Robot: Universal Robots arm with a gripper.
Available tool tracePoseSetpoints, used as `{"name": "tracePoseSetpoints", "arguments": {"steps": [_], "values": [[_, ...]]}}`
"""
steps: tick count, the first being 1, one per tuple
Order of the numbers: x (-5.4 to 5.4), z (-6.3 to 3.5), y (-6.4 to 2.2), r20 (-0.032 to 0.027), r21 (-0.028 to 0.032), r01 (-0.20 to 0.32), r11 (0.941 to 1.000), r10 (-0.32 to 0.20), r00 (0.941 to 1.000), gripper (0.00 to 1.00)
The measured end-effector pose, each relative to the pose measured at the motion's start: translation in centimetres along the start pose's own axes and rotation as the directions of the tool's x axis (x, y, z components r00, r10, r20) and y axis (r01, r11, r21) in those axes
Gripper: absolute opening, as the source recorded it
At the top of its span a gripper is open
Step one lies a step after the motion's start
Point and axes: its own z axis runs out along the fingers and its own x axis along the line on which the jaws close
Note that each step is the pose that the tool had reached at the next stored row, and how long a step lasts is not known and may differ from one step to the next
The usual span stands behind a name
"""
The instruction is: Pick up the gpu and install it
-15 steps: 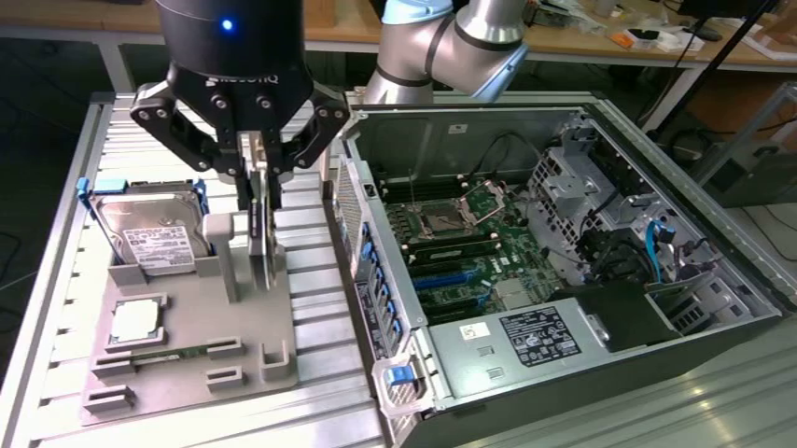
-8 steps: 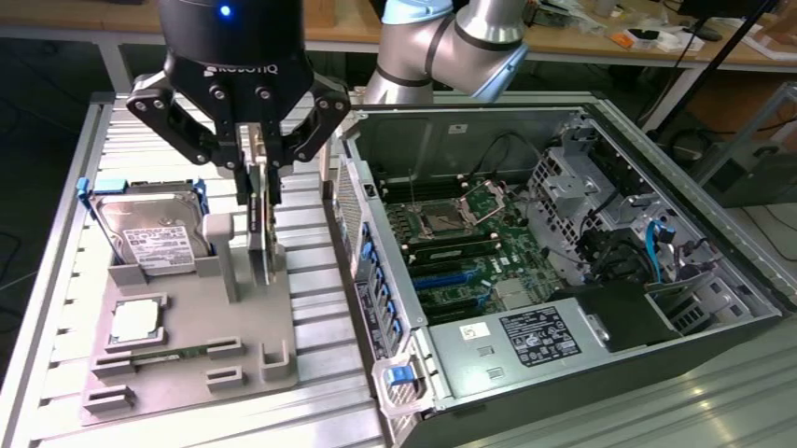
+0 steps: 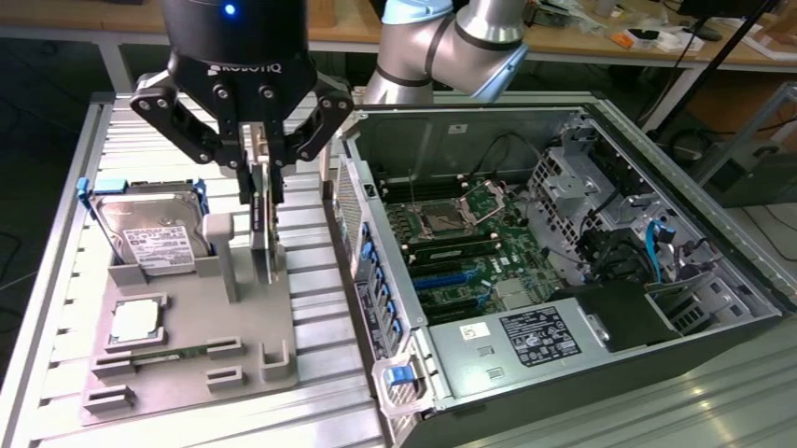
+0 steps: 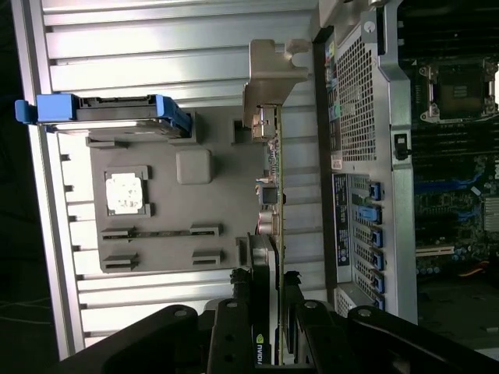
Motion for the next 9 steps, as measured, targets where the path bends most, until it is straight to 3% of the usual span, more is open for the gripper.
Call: {"name": "tracePoseSetpoints", "arguments": {"steps": [9], "values": [[-0.87,0.03,0.06,0.0000,0.0000,0.000,1.0000,0.000,1.0000,0.27]]}}
